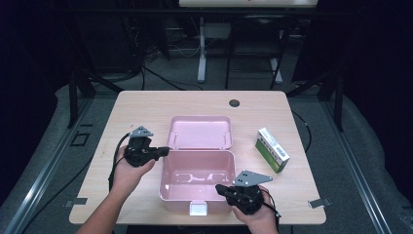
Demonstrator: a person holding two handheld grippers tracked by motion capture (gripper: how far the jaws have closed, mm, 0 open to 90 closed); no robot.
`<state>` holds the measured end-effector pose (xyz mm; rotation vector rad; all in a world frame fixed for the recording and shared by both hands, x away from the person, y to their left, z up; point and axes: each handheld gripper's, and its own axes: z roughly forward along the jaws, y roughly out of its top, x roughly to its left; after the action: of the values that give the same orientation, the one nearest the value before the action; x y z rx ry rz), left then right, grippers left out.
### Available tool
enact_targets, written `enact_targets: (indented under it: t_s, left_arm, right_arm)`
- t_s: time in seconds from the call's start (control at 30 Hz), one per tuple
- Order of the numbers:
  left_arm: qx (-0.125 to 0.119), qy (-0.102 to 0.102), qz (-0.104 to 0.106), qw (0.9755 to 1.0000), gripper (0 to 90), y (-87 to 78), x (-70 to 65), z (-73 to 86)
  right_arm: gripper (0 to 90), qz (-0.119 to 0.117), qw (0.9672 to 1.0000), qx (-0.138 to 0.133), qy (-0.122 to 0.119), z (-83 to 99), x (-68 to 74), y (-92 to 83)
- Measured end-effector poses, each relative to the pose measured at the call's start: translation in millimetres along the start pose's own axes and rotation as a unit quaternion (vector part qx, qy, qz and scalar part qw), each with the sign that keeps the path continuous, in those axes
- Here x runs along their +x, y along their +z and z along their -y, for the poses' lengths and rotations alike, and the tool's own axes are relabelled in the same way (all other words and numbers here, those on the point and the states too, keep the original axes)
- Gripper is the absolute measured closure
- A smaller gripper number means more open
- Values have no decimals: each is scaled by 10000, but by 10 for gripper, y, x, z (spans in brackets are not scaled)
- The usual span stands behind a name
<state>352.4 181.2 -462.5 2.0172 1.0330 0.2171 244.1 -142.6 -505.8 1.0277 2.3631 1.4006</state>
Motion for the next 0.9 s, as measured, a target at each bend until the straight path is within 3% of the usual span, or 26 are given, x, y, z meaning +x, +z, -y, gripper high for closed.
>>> enact_targets:
  t_s: [0.63, 0.7, 0.8, 0.87, 0.9]
  left_arm:
    - [-238, -74, 144, 9996, 866, 11, 28, 50]
    - [-335, -184, 221, 9990, 862, -2, 39, 85]
    - [-369, -239, 323, 9985, 848, -40, 50, 127]
    - [-369, -212, 285, 9987, 826, -60, 51, 130]
    - [-408, -158, 166, 9989, 814, -95, 49, 129]
  right_arm:
    - [860, 2, 9999, -78, 101, 10, 29, 1]
    - [840, -152, 9996, -98, 215, -3, 4, -16]
    - [833, -183, 9994, -78, 300, -31, -15, -47]
    - [816, -154, 9994, -107, 296, -58, -13, -72]
    - [809, -147, 9994, -117, 282, -74, -9, -87]
